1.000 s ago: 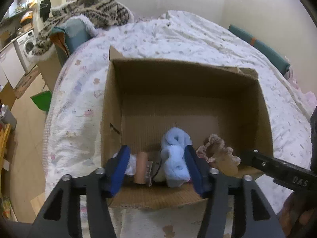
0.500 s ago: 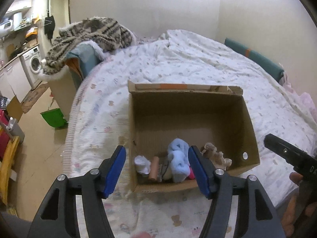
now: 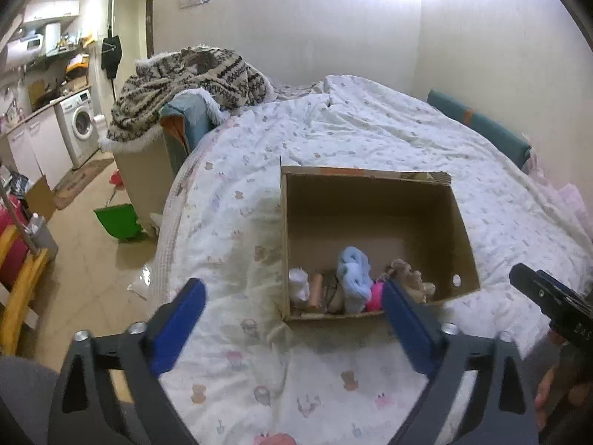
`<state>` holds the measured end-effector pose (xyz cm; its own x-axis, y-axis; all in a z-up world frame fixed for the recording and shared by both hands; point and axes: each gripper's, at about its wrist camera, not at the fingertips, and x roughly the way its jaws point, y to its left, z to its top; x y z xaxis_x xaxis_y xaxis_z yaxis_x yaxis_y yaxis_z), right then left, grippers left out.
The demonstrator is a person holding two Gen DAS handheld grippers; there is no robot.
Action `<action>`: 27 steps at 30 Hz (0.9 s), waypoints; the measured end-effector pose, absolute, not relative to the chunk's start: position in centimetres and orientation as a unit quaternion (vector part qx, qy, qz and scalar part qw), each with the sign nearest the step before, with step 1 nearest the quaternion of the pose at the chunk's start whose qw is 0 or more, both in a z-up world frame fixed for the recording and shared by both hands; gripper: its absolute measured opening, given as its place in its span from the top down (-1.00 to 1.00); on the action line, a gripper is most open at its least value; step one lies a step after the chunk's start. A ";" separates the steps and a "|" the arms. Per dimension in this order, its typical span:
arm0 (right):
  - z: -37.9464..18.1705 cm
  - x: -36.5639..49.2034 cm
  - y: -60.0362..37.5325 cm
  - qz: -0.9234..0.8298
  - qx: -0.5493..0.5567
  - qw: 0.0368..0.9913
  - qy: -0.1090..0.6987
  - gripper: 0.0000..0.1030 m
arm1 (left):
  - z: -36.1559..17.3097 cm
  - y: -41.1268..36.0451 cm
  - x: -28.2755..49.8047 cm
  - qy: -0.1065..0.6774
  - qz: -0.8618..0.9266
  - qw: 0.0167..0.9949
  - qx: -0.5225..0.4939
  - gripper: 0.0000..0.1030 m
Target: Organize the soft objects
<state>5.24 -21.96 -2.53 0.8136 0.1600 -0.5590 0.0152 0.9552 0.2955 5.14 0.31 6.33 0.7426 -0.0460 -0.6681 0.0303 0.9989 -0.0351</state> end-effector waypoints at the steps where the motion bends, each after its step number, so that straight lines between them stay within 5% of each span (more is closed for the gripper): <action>1: -2.5 5.0 -21.8 0.035 0.142 0.943 0.299 -1.00 | 6.1 0.4 4.7 0.361 -0.020 0.932 -0.010 -0.96; 27: -5.6 5.6 -19.8 0.012 0.089 0.939 0.333 -1.00 | 2.8 -0.6 5.3 0.396 -0.027 0.918 -0.018 -0.99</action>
<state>5.59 -19.79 -5.59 0.7773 0.0822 -0.6238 0.0360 0.9840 0.1745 5.31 -0.64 2.76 0.6849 -0.0650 -0.7257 0.0358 0.9978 -0.0556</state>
